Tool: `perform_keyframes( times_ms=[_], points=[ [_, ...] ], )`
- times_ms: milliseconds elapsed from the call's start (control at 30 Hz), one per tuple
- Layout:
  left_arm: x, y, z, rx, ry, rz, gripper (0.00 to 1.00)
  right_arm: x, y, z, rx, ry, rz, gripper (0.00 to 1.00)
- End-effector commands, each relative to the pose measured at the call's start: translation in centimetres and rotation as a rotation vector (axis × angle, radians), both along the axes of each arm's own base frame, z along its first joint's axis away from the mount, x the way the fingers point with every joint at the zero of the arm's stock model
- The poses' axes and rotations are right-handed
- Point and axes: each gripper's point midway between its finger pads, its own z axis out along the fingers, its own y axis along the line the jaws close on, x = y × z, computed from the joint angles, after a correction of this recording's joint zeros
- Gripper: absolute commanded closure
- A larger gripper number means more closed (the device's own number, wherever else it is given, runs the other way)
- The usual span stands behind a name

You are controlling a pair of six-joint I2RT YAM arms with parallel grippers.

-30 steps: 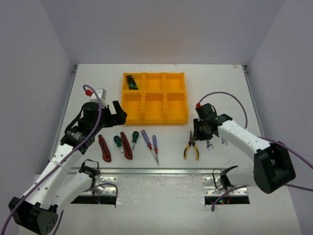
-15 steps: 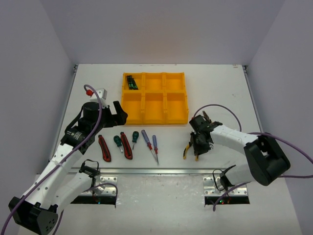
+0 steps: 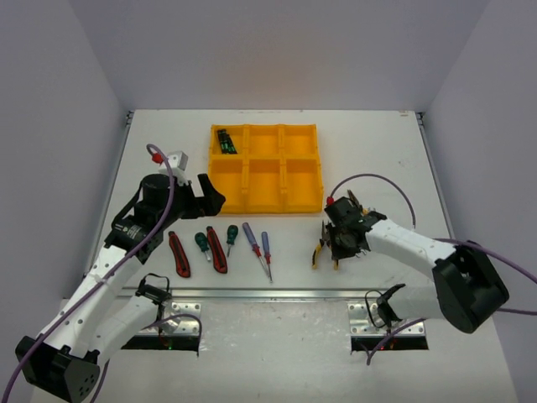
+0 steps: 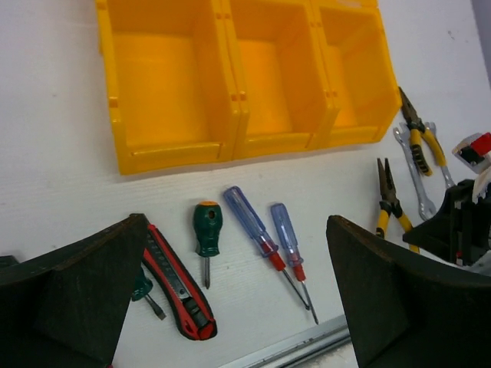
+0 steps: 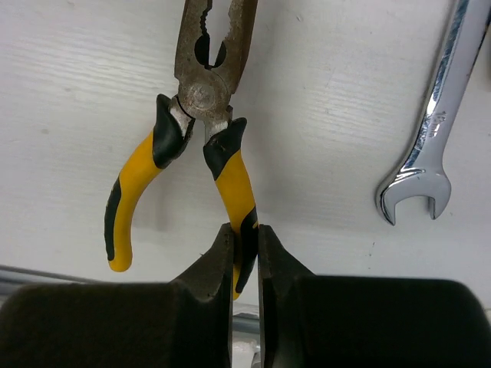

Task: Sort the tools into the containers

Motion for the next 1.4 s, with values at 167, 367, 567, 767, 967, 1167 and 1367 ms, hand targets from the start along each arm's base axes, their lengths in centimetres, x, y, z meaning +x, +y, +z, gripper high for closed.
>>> perform_keyframes(
  times_ms=[167,367,567,767,967,1167,1367],
  points=[
    [-1.9,-12.1,0.9,-0.502,0.008,-0.414,0.0,2.8,2.8,7.6,0.206,-0.292,0.102,1.0],
    [-3.0,-17.6,2.8,-0.613,-0.028,-0.589,0.0,3.2,4.9,10.9,0.336,-0.383,0.168,1.0],
    [-1.1,-22.7,3.3,-0.645,-0.019,-0.657,0.07,3.6,7.4,15.5,0.482,-0.476,0.254,1.0],
    [0.9,-25.3,1.6,-0.617,0.047,-0.625,0.19,3.7,8.8,18.1,0.564,-0.521,0.301,1.0],
    [2.0,-27.0,1.9,-0.61,0.048,-0.619,0.47,3.6,9.8,19.7,0.614,-0.535,0.333,1.0],
    [2.7,-27.4,2.7,-0.578,0.02,-0.615,1.0,4.0,9.6,19.6,0.599,-0.542,0.318,1.0],
    [6.7,-25.8,3.7,-0.401,-0.074,-0.461,1.0,5.7,6.9,18.2,0.465,-0.572,0.159,0.05]
  ],
)
